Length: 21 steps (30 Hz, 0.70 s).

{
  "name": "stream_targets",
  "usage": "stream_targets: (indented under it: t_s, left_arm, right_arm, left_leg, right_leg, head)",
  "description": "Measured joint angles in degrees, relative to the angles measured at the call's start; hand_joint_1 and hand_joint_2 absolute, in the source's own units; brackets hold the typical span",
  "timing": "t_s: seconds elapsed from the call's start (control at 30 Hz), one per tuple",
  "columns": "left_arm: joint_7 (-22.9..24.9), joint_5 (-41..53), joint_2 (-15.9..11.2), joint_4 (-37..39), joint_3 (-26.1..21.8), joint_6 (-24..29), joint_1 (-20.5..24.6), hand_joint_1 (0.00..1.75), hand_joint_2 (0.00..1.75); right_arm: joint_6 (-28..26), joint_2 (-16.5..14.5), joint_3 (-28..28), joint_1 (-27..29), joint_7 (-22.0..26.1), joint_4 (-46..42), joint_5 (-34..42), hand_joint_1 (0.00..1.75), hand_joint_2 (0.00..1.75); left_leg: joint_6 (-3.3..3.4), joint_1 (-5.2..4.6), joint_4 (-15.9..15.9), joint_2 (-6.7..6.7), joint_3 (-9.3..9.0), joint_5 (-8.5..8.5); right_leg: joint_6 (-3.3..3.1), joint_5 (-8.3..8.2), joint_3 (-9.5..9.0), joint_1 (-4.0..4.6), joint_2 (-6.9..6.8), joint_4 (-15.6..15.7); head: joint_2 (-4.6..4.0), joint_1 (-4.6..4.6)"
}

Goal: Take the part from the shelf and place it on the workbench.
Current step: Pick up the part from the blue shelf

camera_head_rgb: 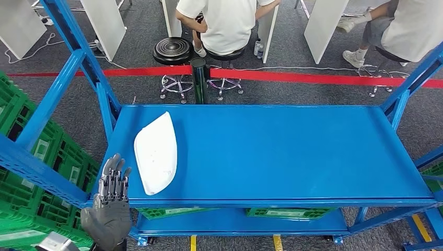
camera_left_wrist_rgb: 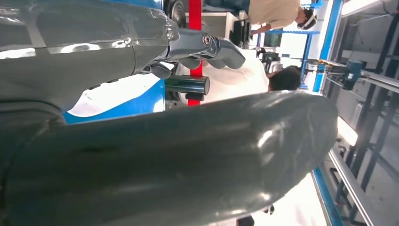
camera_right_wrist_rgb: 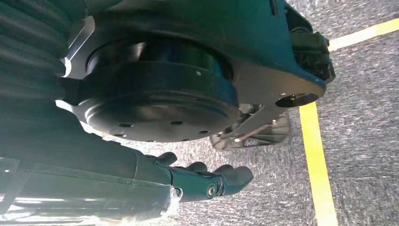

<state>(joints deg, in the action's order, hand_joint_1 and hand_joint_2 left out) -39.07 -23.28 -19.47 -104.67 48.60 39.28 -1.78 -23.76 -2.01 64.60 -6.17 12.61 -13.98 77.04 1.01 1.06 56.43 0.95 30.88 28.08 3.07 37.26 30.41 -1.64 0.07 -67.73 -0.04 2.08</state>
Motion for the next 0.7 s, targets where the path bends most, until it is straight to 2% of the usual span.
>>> stream_targets:
  t_s: [0.07, 0.1, 0.13, 0.2, 0.23, 0.3, 0.37, 0.43, 0.5, 0.57, 0.63, 0.7]
  left_arm:
    - [0.01, -0.01, 0.0, 0.0, 0.01, 0.0, -0.02, 0.0, 0.0]
    - [0.01, -0.01, 0.0, 0.0, 0.02, 0.01, -0.03, 0.0, 0.0]
    - [0.05, -0.05, 0.0, 0.0, 0.04, 0.05, -0.04, 0.0, 0.0]
    - [0.13, -0.25, 0.0, -0.01, 0.11, 0.14, -0.08, 0.0, 0.0]
    - [0.14, -0.43, -0.01, -0.01, 0.15, 0.18, -0.08, 0.0, 0.0]
    - [0.01, -0.76, -0.05, -0.02, 0.2, 0.17, -0.06, 0.0, 0.0]
    - [-0.07, -0.95, -0.1, -0.02, 0.23, 0.17, -0.05, 0.0, 0.87]
    - [-0.06, -0.96, -0.12, -0.02, 0.27, 0.2, -0.05, 0.0, 1.75]
    - [0.66, -0.21, -0.15, -0.02, 0.31, 0.34, -0.06, 0.0, 1.75]
    - [4.05, 3.53, -0.19, -0.02, 0.33, 0.49, -0.13, 0.0, 1.75]
    - [10.91, 11.27, -0.21, -0.06, 0.29, 0.58, -0.4, 0.0, 1.75]
    - [18.58, 19.62, -0.42, -0.36, 0.27, 0.71, -0.7, 0.0, 1.75]
  right_arm:
    - [0.0, 0.04, 0.02, 0.02, 0.0, 0.01, -0.06, 0.0, 1.75]
    - [0.01, 0.02, 0.03, -0.01, 0.0, 0.01, -0.09, 0.0, 1.75]
    - [0.01, -0.01, 0.04, 0.01, 0.0, 0.02, -0.11, 0.0, 1.75]
    - [0.04, -0.07, 0.07, 0.11, -0.08, 0.04, -0.07, 0.0, 1.75]
    - [0.07, -0.11, 0.08, 0.14, -0.13, 0.06, -0.07, 0.0, 1.75]
    - [0.11, -0.22, 0.08, 0.04, -0.19, 0.1, -0.13, 0.0, 1.75]
    - [0.14, -0.33, 0.09, -0.06, -0.2, 0.11, -0.2, 0.0, 1.75]
    - [0.15, -0.37, 0.1, -0.05, -0.2, 0.11, -0.21, 0.0, 1.75]
    - [0.15, -0.36, 0.1, -0.06, -0.25, 0.12, -0.25, 0.0, 1.75]
    - [0.16, -0.35, 0.18, -0.07, -0.38, 0.12, -0.31, 0.0, 1.75]
    - [0.26, -0.35, 0.34, -0.08, -0.5, 0.13, -0.4, 0.0, 1.75]
    - [0.42, -0.34, 0.44, -0.1, -0.56, 0.14, -0.57, 0.0, 1.75]
  left_leg:
    - [-0.67, 0.18, 0.08, 0.22, -0.34, 0.27]
    - [-1.06, 0.23, 0.23, 0.27, -0.36, 0.39]
    - [-1.51, 0.24, 0.42, 0.26, -0.27, 0.48]
    - [-2.31, 0.19, 0.91, 0.06, 0.0, 0.52]
    - [-2.39, 0.17, 1.0, -0.14, 0.0, 0.62]
    - [-1.98, 0.14, 1.01, -0.63, -0.07, 0.73]
    - [-1.53, 0.13, 0.97, -0.97, -0.13, 0.62]
    - [-1.44, 0.14, 0.95, -1.07, -0.15, 0.5]
    - [-1.45, 0.17, 0.8, -1.07, -0.18, 0.5]
    - [-1.93, 0.26, 0.36, -1.07, -0.33, 0.75]
    - [-2.7, 0.39, -0.01, -1.06, -0.45, 1.0]
    - [-3.05, 0.44, -0.07, -1.06, -0.43, 1.04]
  right_leg:
    - [-0.13, -5.03, -1.96, 0.05, -0.15, 6.87]
    - [-0.34, -5.9, -2.55, 0.16, -0.32, 9.62]
    - [-0.67, -6.47, -2.65, 0.3, -0.48, 10.99]
    - [-1.67, -6.16, -2.18, 0.52, -0.61, 11.28]
    - [-1.89, -6.75, -2.11, 0.52, -0.47, 11.13]
    - [-1.86, -6.86, -2.18, 0.48, -0.07, 11.17]
    - [-1.83, -6.83, -2.17, 0.55, 0.23, 11.17]
    - [-2.06, -6.67, -2.17, 0.64, 0.29, 11.18]
    - [-2.31, -6.49, -2.17, 0.75, 0.25, 11.17]
    - [-2.44, -6.38, -2.12, 0.88, 0.18, 11.17]
    - [-2.49, -6.33, -2.08, 1.0, 0.08, 11.17]
    - [-2.52, -6.3, -2.11, 1.05, 0.02, 11.21]
  head:
    - [0.0, 0.22]
    - [-0.01, 0.37]
    - [-0.01, 0.52]
    - [-0.01, 0.52]
    - [0.0, 0.41]
    - [0.0, -0.1]
    - [0.0, -0.76]
    - [0.0, -1.27]
    - [0.0, -1.63]
    - [0.0, -1.86]
    - [0.0, -1.96]
    - [0.0, -1.97]
